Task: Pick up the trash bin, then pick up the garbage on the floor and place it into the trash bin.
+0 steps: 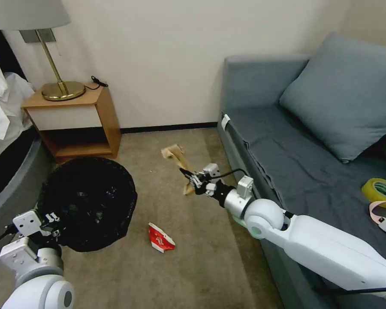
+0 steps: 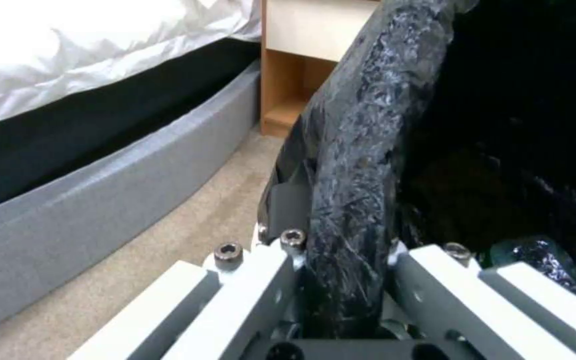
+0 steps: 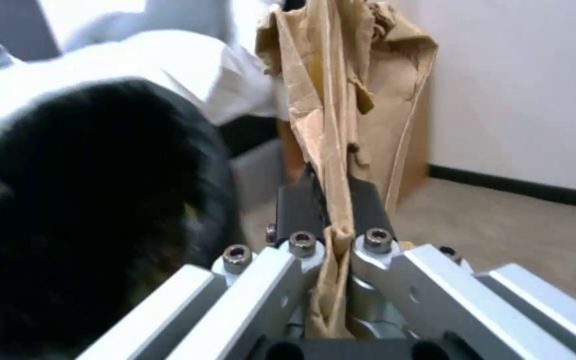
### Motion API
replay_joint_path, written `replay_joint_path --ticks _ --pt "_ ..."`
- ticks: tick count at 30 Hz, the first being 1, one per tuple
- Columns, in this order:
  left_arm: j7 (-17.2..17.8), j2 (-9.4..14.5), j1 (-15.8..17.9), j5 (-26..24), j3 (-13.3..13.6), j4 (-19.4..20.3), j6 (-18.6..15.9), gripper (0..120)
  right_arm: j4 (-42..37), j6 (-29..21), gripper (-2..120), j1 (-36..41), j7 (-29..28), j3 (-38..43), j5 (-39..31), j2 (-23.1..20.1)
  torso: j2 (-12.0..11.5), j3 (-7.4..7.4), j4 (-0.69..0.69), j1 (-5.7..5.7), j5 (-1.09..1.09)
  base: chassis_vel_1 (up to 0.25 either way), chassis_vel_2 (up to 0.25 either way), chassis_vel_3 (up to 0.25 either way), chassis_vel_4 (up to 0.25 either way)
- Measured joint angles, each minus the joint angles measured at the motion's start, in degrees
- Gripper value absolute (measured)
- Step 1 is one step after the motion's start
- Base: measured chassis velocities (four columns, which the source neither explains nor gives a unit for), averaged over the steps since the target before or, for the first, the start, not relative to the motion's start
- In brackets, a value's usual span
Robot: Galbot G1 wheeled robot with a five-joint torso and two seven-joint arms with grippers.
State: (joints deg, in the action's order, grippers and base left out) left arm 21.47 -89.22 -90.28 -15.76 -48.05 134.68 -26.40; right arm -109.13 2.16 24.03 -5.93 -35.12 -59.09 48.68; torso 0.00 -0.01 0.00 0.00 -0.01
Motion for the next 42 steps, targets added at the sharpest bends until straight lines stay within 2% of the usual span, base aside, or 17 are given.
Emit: replay_joint_path --ticks 8,10,17,18,22,28,40,42 --pt "0.2 -0.8 0.1 0.5 2.1 -0.9 0.0 2 1.9 0.0 0 -8.2 -4.9 -10.4 -1.6 8.9 0.0 0.00 0.01 0.00 0.00 0.000 0.000 0.000 0.000" --pt "0.2 -0.9 0.1 0.5 2.2 -1.0 0.0 2 2.1 0.0 0 -8.4 -5.0 -10.9 -1.6 9.3 0.0 0.01 0.01 0.00 -0.01 0.000 0.000 0.000 0.000" --pt "0.4 -1.8 0.6 1.6 3.8 -1.8 0.0 2 7.1 0.5 0 -9.5 -7.4 -17.3 -0.1 17.9 0.0 0.00 0.00 0.00 0.00 0.000 0.000 0.000 0.000" --pt "0.4 -1.8 0.6 1.6 3.8 -1.8 0.0 2 7.1 0.5 0 -9.5 -7.4 -17.3 -0.1 17.9 0.0 0.00 0.00 0.00 0.00 0.000 0.000 0.000 0.000" --pt "0.5 -1.9 0.8 1.8 3.9 -1.8 0.0 2 12.9 1.2 0 -9.3 -7.7 -19.6 2.5 22.5 0.0 0.01 0.00 0.00 -0.01 0.000 0.000 0.000 0.000" --pt "0.5 -2.0 0.9 2.0 4.5 -1.7 0.0 2 18.3 1.8 0 -9.6 -9.0 -22.5 5.0 25.0 0.0 0.01 -0.01 0.00 0.00 0.000 0.000 0.000 0.000" --pt "0.5 -1.7 1.0 2.2 4.6 -2.2 0.1 2 22.5 2.4 0 -10.3 -10.3 -23.7 7.0 27.1 0.0 0.01 -0.01 0.00 0.00 0.000 0.000 0.000 0.000" --pt "0.5 -1.7 1.1 2.1 4.5 -2.2 0.1 2 21.9 2.3 8 -10.4 -10.3 -23.6 7.1 27.0 0.0 0.01 -0.01 0.00 0.00 0.000 0.000 0.000 0.000"
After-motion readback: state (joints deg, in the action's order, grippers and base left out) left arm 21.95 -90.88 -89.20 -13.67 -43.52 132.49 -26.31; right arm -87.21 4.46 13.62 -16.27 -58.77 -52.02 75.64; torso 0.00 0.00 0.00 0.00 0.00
